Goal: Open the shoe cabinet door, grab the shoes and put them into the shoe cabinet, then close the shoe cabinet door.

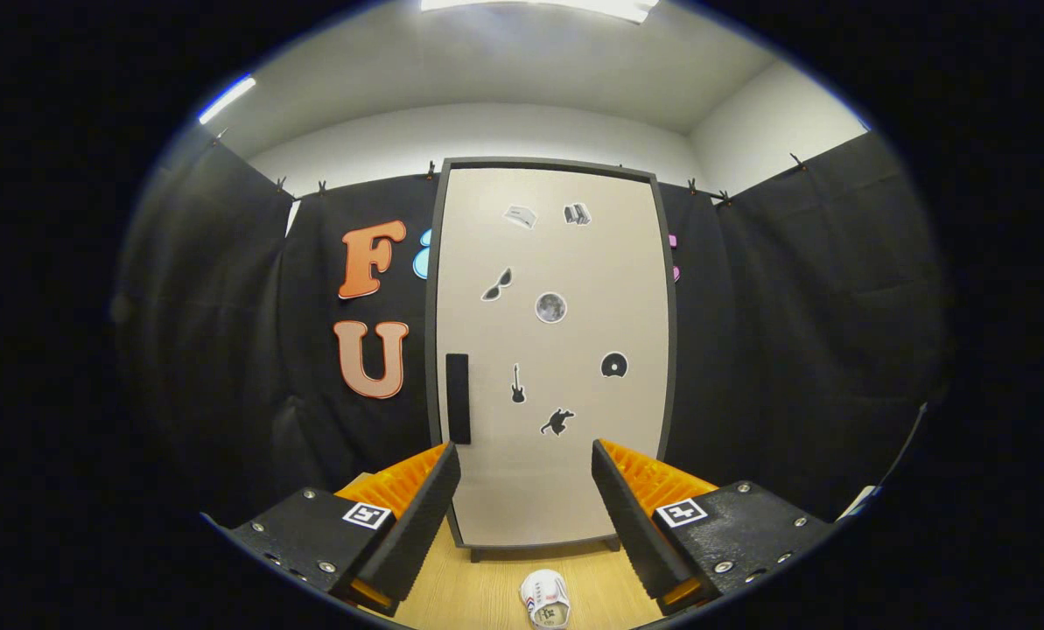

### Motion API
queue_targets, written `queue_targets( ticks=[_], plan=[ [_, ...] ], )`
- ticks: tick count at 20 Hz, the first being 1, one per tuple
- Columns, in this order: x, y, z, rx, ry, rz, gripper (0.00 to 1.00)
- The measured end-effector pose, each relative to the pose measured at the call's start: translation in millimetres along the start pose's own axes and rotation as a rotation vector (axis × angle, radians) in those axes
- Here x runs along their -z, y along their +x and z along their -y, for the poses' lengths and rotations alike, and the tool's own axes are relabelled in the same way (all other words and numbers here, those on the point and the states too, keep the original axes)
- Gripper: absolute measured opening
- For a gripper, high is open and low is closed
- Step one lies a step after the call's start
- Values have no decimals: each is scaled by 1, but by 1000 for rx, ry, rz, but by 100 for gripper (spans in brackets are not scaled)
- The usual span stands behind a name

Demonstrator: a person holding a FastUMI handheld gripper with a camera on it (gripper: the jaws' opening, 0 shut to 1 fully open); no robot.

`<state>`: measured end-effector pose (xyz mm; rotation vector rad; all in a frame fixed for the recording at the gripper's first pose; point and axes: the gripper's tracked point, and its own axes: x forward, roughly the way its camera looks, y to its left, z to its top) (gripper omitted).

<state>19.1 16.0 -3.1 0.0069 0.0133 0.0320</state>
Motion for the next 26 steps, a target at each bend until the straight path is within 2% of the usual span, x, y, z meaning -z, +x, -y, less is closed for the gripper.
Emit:
queue_targets(
  ticks=[12,17,26],
  plan=[
    [9,90,-69,-108,-16,3,94],
    [21,134,-86,-112,-19,-17,95],
    [41,196,-87,-66,-22,-37,95]
  ],
)
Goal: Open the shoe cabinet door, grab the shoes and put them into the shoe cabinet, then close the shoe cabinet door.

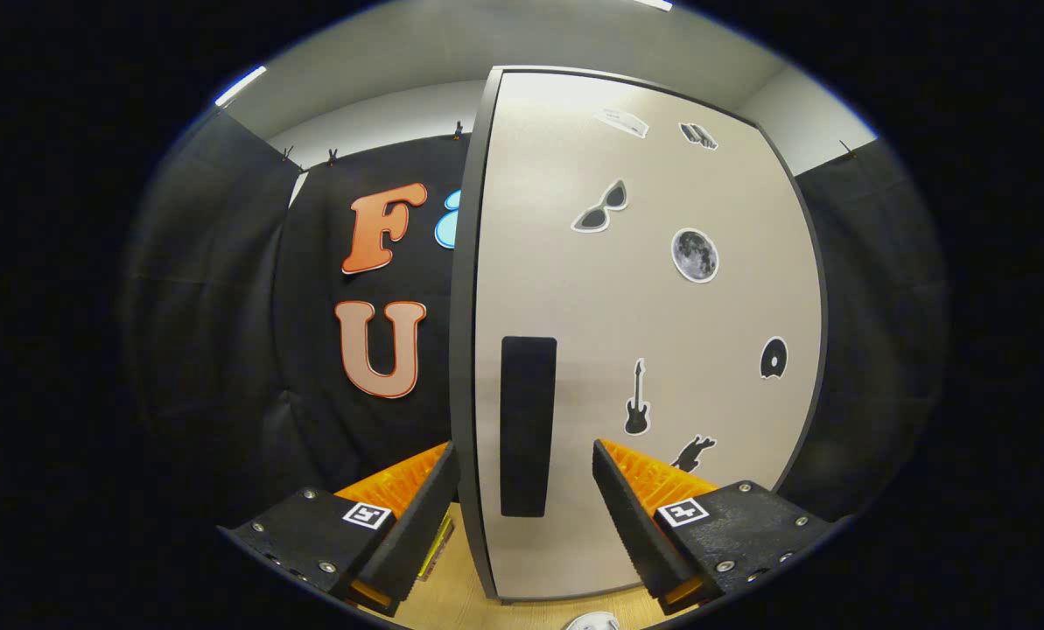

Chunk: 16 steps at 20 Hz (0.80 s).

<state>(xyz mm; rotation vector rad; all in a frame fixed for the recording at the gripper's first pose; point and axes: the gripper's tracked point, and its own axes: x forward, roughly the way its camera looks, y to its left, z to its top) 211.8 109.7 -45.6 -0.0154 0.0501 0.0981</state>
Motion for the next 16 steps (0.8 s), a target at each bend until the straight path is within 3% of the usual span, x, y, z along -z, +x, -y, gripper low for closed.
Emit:
queue_targets(
  ticks=[4,6,7,9,16],
  plan=[
    [8,20,-3,6,3,-20,89],
    [13,25,0,21,-8,-28,68],
    [13,25,-2,12,-4,-29,50],
    [13,25,-4,21,-6,-24,39],
    [14,19,-1,17,22,-43,32]
  ],
)
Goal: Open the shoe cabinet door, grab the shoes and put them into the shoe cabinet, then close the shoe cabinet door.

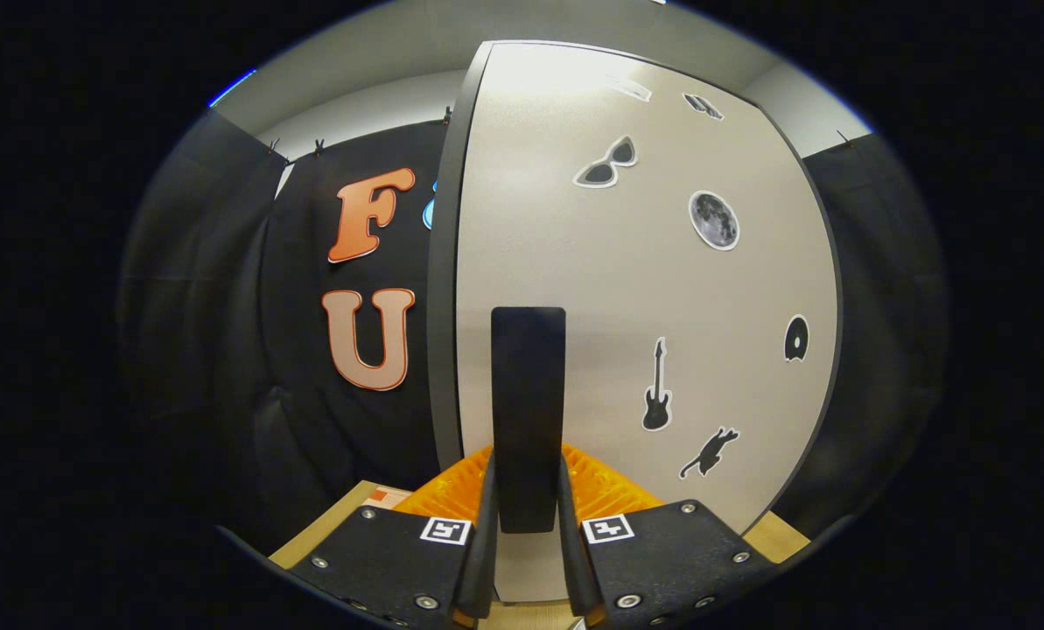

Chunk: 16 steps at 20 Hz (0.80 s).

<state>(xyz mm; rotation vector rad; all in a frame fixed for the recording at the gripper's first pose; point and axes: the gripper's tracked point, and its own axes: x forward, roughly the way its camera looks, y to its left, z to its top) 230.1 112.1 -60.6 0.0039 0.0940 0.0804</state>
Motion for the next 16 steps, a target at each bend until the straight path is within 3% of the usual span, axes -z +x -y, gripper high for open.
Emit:
queue_targets(
  ticks=[16],
  plan=[
    [8,-99,50,31,75,3,31]
  ],
)
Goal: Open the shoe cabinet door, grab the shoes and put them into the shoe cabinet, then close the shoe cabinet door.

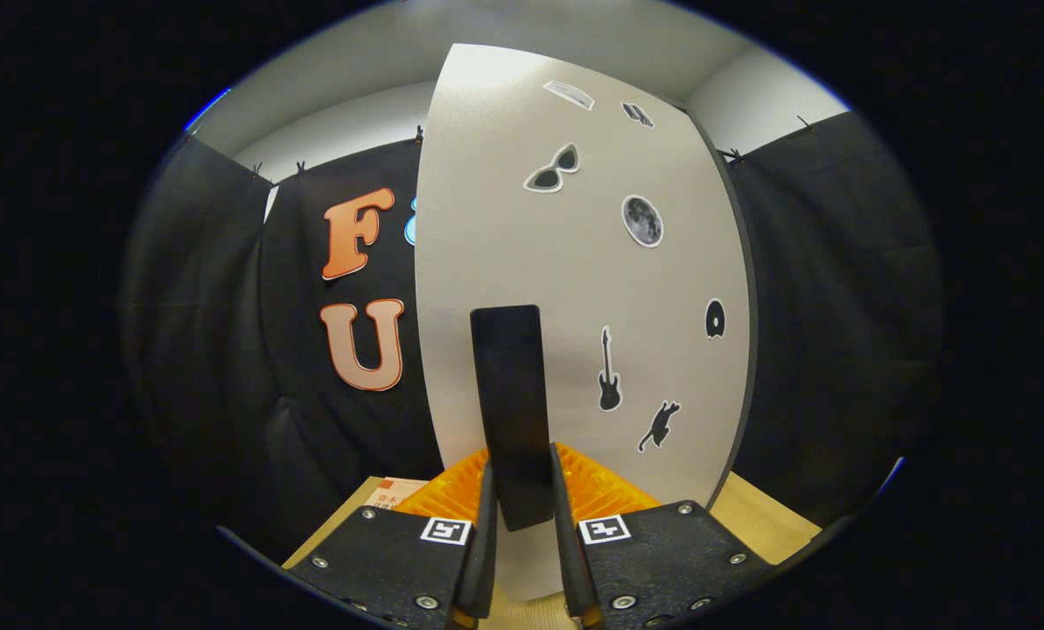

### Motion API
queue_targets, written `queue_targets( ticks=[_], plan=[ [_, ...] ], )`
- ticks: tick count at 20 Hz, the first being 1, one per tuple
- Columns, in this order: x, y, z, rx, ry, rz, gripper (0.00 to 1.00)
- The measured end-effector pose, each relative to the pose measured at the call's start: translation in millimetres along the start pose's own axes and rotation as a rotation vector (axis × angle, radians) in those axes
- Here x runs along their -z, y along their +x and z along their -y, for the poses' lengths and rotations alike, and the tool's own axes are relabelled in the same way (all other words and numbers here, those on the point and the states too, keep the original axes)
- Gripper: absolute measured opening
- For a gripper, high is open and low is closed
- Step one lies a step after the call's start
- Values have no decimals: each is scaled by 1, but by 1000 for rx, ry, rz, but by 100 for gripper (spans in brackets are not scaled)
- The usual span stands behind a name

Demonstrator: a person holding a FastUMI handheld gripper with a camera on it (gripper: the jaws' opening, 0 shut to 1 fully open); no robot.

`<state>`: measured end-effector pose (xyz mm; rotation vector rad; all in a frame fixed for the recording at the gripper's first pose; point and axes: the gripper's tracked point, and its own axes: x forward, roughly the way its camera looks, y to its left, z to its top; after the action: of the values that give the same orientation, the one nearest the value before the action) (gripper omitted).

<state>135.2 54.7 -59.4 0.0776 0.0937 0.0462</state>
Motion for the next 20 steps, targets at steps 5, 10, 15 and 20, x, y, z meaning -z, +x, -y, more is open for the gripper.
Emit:
queue_targets(
  ticks=[5,10,15,20],
  plan=[
    [1,-25,20,0,-2,2,31],
    [0,-45,39,6,-4,11,31],
    [1,-70,60,36,5,5,31],
    [-3,-97,91,83,5,6,31]
  ],
)
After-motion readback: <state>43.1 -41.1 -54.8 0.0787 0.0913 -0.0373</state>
